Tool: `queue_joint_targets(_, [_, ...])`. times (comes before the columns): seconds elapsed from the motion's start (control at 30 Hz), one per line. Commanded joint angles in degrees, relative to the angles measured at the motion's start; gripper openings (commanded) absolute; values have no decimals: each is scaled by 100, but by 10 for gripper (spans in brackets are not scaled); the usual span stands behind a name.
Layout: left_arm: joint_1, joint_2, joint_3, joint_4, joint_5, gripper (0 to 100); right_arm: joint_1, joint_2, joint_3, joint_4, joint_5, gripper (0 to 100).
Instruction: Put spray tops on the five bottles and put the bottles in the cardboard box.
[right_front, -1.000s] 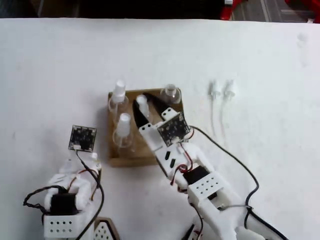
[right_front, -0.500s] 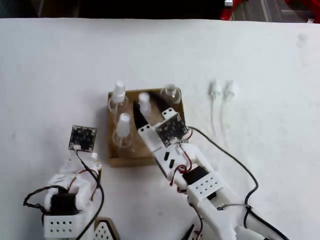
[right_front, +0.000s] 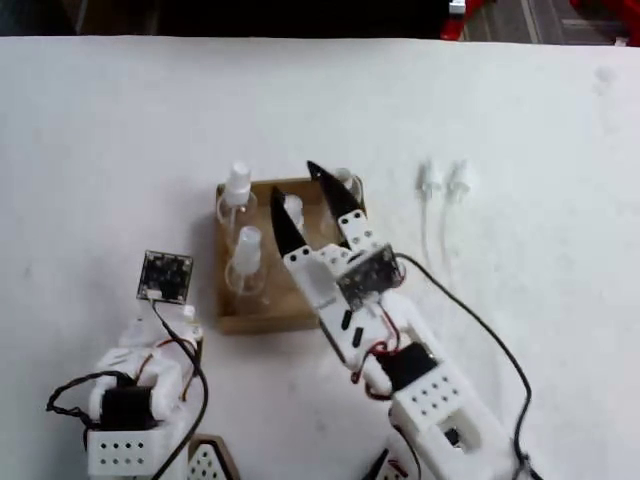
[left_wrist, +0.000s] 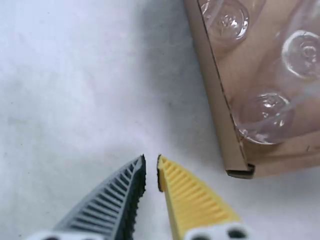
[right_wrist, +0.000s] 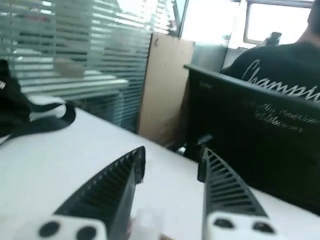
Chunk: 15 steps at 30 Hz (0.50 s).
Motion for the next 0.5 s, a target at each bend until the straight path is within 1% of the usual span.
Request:
queue_joint_targets(0.0, [75,-48,9,26,-35,50,585,-1226,-545,989,-35,146])
queue_joint_targets(0.13, [75,-48,9,26,-35,50,1657,-1886,-756,1349,-976,148])
queue_joint_targets(0.2, [75,-48,9,26,-35,50,2264,-1982,-782,1385,-1442,148])
queue_joint_targets(0.27, [75,-48,9,26,-35,50,2721,-1991,-800,1385,-1749,148])
queue_joint_targets(0.33, [75,-48,9,26,-35,50,3073,-2000,-774,1385,-1864,148])
queue_joint_targets(0.47, [75,-48,9,26,-35,50,3662,-2044,-457,1393,-1864,148])
